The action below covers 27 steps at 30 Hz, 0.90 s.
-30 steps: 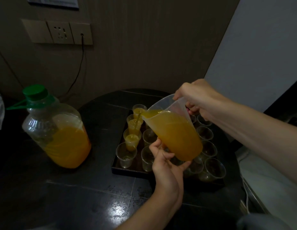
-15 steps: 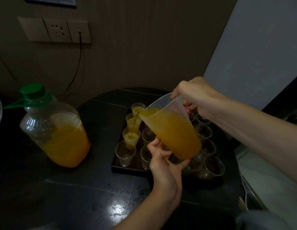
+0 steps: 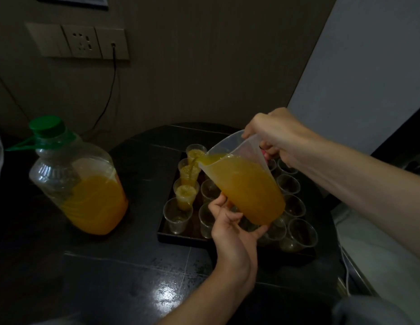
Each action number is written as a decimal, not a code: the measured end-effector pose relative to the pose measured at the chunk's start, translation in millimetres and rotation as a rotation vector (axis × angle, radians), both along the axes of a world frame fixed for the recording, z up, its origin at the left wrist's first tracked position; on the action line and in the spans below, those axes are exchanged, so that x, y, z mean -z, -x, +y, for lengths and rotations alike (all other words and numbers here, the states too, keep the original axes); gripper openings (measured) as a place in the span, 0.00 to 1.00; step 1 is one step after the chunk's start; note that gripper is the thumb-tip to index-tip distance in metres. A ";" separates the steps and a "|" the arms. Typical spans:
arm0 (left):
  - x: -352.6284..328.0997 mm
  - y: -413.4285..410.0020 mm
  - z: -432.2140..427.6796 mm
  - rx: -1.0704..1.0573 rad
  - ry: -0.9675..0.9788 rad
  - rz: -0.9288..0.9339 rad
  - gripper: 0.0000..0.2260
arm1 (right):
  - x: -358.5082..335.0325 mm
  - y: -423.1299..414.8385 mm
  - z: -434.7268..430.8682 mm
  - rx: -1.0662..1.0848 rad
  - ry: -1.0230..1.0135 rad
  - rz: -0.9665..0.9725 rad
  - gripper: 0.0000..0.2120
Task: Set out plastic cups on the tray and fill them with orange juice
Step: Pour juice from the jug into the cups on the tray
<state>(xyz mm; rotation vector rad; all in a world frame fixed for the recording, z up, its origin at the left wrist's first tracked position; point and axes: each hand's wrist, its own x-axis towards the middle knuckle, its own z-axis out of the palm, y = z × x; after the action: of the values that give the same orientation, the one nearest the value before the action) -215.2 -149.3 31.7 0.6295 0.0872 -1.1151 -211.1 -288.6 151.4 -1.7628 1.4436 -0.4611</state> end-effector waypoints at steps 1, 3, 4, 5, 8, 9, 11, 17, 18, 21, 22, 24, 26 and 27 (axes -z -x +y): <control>0.0 -0.2 -0.1 -0.002 0.001 0.003 0.21 | -0.3 -0.3 0.0 0.002 0.002 0.005 0.08; 0.0 -0.6 -0.1 -0.003 0.005 0.002 0.21 | -1.3 -0.6 0.7 0.010 0.005 0.004 0.07; -0.1 -0.6 -0.1 -0.002 0.004 -0.001 0.21 | -1.7 -0.4 0.9 0.012 0.003 -0.001 0.07; -0.2 -0.6 -0.6 -0.002 0.003 -0.002 0.21 | -1.6 -0.2 1.1 0.012 0.001 -0.008 0.07; 0.1 -0.9 -0.7 -0.016 -0.001 -0.003 0.21 | -1.0 1.7 1.8 0.013 -0.002 -0.048 0.07; 0.3 -1.5 -0.7 -0.019 -0.004 -0.007 0.21 | -0.2 2.3 1.7 0.019 -0.001 -0.056 0.08; -0.3 -2.3 -0.4 -0.026 -0.015 -0.007 0.21 | 1.9 3.7 1.6 0.037 -0.002 -0.076 0.12; -2.9 -6.2 0.7 -0.086 -0.066 0.040 0.21 | 3.6 9.0 6.1 0.011 -0.012 -0.113 0.13; -2.4 -7.0 1.2 -0.084 -0.059 0.034 0.22 | 2.6 10.2 7.5 0.004 -0.011 -0.115 0.11; -2.0 -8.3 4.2 -0.053 -0.023 0.009 0.28 | -0.5 12.3 11.7 -0.010 0.004 -0.100 0.10; -2.1 -7.8 5.5 -0.041 -0.019 0.003 0.29 | -1.2 12.8 13.2 -0.019 0.012 -0.094 0.10; -2.6 -6.3 8.2 -0.028 -0.031 -0.027 0.24 | -1.6 13.3 16.5 -0.033 0.024 -0.090 0.09; -3.1 -3.7 10.8 -0.032 -0.062 -0.055 0.20 | -1.3 14.1 19.0 -0.044 0.028 -0.088 0.08; -2.8 -2.3 12.1 -0.040 -0.083 -0.066 0.19 | -1.1 14.4 19.9 -0.051 0.026 -0.085 0.08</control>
<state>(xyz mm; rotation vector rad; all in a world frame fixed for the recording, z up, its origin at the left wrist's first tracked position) -212.8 -137.2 34.5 0.7350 0.0889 -1.0549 -225.5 -268.8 152.4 -1.7749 1.3360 -0.5246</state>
